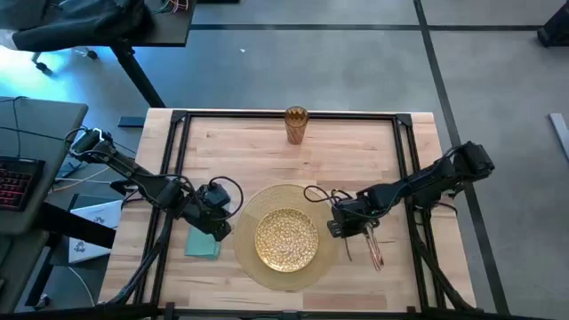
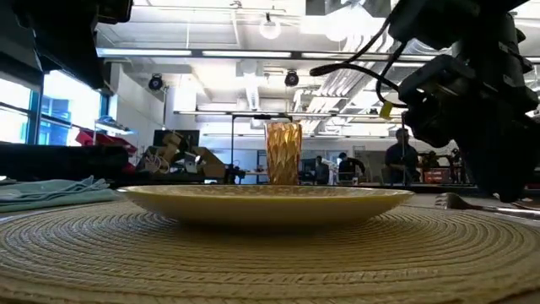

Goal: Set table place
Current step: Put the bronze fork on the blue table napkin to the left of the brown placemat

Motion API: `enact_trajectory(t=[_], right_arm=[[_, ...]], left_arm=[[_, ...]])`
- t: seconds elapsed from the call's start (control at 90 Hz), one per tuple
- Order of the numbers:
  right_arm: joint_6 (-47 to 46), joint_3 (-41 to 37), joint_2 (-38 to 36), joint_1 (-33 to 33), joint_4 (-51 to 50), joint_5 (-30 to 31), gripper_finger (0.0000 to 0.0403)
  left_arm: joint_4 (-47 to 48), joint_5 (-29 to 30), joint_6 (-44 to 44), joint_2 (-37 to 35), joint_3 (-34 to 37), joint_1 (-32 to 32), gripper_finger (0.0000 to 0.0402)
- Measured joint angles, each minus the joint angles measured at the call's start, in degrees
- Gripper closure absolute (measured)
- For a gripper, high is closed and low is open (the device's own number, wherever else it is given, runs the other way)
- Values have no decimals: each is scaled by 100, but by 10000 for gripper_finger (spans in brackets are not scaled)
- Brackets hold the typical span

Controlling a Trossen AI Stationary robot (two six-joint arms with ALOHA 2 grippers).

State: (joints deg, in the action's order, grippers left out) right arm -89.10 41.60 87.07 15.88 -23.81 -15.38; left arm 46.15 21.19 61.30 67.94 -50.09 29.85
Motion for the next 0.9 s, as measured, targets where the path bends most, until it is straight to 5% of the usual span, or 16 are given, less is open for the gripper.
enact_trajectory(t=[0.611, 0.9], right_arm=[[-268, 2, 0, -12, -136, 477, 281], [-35, -22, 39, -167, 1176, 898, 281]], left_arm=[[1, 6, 4, 0, -1, 0, 402], [0, 144, 0, 0, -2, -2, 402]])
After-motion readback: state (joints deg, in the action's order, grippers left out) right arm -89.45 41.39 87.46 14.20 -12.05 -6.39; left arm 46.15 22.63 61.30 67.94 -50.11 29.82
